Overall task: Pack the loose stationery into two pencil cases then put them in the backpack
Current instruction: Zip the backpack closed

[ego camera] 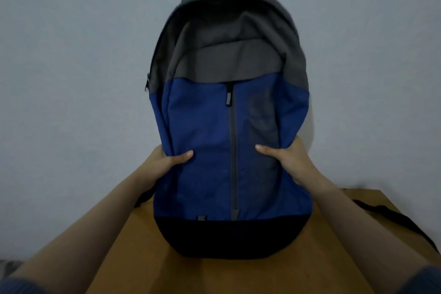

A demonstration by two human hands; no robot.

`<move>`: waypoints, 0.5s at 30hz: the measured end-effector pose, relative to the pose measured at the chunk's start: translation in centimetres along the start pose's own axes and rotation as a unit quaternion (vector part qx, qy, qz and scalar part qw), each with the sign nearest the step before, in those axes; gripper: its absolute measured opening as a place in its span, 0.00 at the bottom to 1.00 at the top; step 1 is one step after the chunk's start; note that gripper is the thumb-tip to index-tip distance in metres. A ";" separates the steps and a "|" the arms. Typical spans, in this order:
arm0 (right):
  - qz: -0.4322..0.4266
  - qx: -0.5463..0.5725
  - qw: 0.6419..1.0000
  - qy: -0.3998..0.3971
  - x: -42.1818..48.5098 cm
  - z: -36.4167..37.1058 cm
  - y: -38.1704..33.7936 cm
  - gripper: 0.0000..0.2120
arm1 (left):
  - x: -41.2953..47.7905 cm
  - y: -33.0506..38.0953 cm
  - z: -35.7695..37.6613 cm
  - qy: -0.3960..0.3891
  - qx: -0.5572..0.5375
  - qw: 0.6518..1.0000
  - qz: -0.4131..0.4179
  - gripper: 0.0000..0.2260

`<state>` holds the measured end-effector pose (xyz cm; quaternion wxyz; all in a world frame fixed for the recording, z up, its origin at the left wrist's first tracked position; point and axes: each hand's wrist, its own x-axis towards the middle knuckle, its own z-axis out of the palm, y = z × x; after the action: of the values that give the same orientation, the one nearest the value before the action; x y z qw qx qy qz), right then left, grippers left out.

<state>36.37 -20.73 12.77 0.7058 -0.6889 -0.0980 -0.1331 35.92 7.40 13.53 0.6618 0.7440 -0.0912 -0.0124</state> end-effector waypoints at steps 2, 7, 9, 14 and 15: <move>0.030 0.021 0.999 -0.004 -0.5 0.0 2.3 0.26 | -0.2 -2.1 0.0 -0.005 0.003 1.000 -0.025 0.32; 0.043 0.024 0.999 0.009 -0.3 0.0 3.3 0.24 | 1.3 -3.8 0.0 0.073 0.056 0.994 -0.063 0.18; 0.038 -0.001 0.999 0.016 -0.6 0.1 3.3 0.26 | 1.4 -3.8 0.0 0.104 0.119 0.985 -0.075 0.33; -0.002 -0.164 0.984 0.065 -1.5 -0.3 2.5 0.45 | -0.2 -2.1 1.0 0.212 0.341 0.916 0.004 0.48; -0.008 -0.201 0.978 0.063 -2.1 -0.3 1.6 0.52 | -1.0 -1.3 1.2 0.210 0.368 0.906 0.031 0.48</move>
<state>34.88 -20.89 10.60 0.5565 -0.8062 -0.0300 -0.1987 34.97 6.49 12.01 0.3452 0.9168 0.0287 0.1986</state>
